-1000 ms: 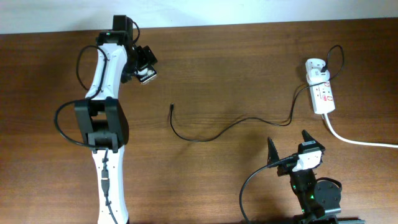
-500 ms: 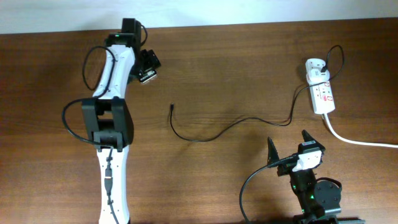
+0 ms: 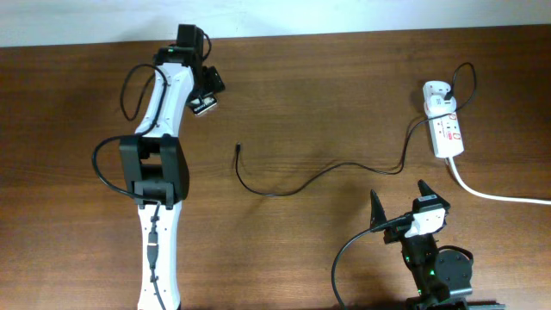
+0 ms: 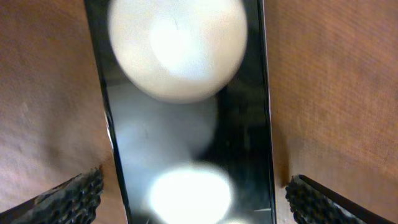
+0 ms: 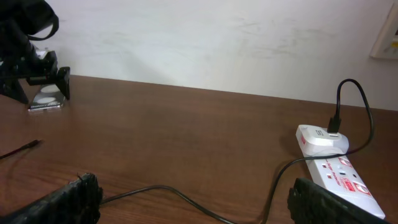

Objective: Plug charger to phone and switch on socket
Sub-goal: 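Lower the left gripper and close it on the phone's sides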

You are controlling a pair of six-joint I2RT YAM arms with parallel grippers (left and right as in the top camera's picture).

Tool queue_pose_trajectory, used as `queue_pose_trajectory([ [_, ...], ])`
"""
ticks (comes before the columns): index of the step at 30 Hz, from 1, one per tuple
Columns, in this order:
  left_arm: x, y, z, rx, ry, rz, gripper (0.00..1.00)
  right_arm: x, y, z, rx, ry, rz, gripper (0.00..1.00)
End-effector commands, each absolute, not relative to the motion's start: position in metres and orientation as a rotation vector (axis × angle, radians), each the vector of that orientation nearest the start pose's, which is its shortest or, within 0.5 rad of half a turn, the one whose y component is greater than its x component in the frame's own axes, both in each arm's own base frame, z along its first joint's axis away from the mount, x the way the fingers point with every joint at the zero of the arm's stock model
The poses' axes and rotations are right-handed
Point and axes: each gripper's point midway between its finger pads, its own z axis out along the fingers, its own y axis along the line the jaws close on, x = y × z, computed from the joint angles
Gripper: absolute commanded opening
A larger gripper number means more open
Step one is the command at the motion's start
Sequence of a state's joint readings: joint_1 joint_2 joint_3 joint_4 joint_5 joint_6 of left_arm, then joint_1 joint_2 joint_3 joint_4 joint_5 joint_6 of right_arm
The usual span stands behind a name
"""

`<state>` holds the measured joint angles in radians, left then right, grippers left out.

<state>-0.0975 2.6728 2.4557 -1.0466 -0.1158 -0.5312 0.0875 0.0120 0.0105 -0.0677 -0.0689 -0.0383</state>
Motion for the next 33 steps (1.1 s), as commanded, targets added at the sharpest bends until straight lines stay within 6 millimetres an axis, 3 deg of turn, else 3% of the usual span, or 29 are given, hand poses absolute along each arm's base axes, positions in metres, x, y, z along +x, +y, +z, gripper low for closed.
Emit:
queue_pose_trajectory([
  [1,0.571,-0.025,-0.054,-0.682,2.827,-0.001,0.99,0.244,0.033,0.158,-0.163,1.634,0.092,0.98],
  [5,0.571,-0.024,-0.066,-0.685,2.835,0.003,0.99,0.244,0.033,0.158,-0.163,1.634,0.092,0.99],
  [17,0.559,-0.024,-0.078,-0.690,2.888,0.028,0.76,0.244,0.033,0.158,-0.163,1.634,0.092,0.99],
  [32,0.458,-0.017,-0.073,-0.743,3.275,0.233,0.82,0.244,0.033,0.158,-0.163,1.633,0.092,0.99],
  [33,0.453,-0.017,-0.072,-0.746,3.295,0.246,0.88,0.244,0.033,0.158,-0.163,1.634,0.092,0.99],
])
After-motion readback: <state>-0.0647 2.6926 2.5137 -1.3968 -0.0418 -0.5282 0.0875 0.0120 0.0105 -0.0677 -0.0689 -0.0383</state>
